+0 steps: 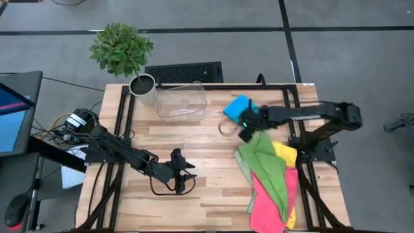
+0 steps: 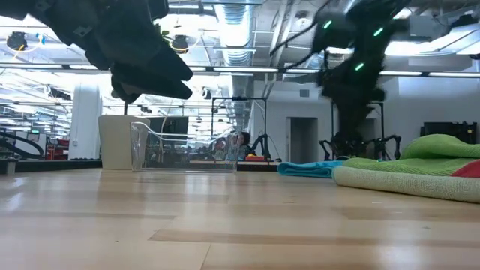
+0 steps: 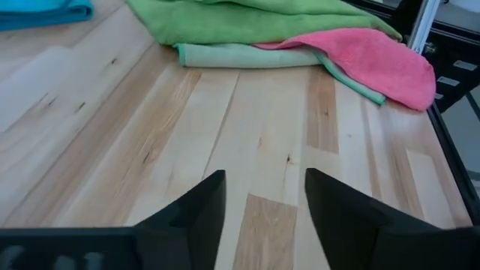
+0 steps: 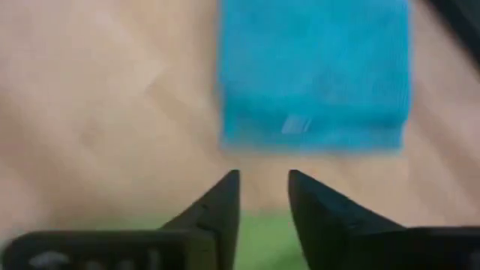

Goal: Fold microfiber towels
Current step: Fold the green microfiber cloth

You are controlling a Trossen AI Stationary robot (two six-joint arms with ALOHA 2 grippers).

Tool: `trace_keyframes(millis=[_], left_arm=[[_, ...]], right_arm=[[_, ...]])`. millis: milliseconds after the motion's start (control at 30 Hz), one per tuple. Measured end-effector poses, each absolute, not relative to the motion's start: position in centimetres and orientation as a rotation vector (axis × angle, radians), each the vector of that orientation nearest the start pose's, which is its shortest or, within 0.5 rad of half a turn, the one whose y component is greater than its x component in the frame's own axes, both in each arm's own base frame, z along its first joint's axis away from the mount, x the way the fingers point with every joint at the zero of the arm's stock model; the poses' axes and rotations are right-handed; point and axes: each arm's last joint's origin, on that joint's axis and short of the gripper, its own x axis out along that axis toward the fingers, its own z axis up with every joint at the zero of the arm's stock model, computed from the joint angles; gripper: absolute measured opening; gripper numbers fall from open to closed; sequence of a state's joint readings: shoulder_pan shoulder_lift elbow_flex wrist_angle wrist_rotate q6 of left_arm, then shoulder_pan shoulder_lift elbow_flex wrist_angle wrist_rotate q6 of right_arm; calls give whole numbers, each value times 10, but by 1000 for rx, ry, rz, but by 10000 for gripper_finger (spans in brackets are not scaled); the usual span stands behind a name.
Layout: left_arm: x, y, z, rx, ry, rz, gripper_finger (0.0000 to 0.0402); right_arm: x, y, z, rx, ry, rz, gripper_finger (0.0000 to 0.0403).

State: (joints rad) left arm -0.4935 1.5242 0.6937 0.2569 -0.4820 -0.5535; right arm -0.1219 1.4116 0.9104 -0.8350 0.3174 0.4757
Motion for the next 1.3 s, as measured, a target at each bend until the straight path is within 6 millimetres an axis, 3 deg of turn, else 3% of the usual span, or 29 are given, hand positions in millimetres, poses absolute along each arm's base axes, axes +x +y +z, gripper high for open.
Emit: trace_keyframes(millis=[233, 467, 633, 767, 900, 1167, 1300], left_arm=[[274, -122, 181, -271, 480, 96, 231], [285, -109, 188, -278, 439, -16, 231], [293, -94, 192, -290, 413, -47, 231], [296, -87, 193, -310, 410, -72, 231], [296, -85, 193, -314, 411, -74, 231], [297, -82, 193, -316, 407, -66, 230], [298, -80, 193, -319, 399, -59, 230]], right_arm=[[183, 32, 233, 313, 1342, -736, 256], [147, 81, 245, 411, 1281, -682, 269], [142, 87, 239, 339, 1254, -709, 269], [150, 86, 221, 338, 1233, -636, 269], [154, 80, 204, 328, 1238, -584, 269], [158, 73, 188, 295, 1252, -525, 269], [158, 71, 186, 312, 1255, -529, 239]])
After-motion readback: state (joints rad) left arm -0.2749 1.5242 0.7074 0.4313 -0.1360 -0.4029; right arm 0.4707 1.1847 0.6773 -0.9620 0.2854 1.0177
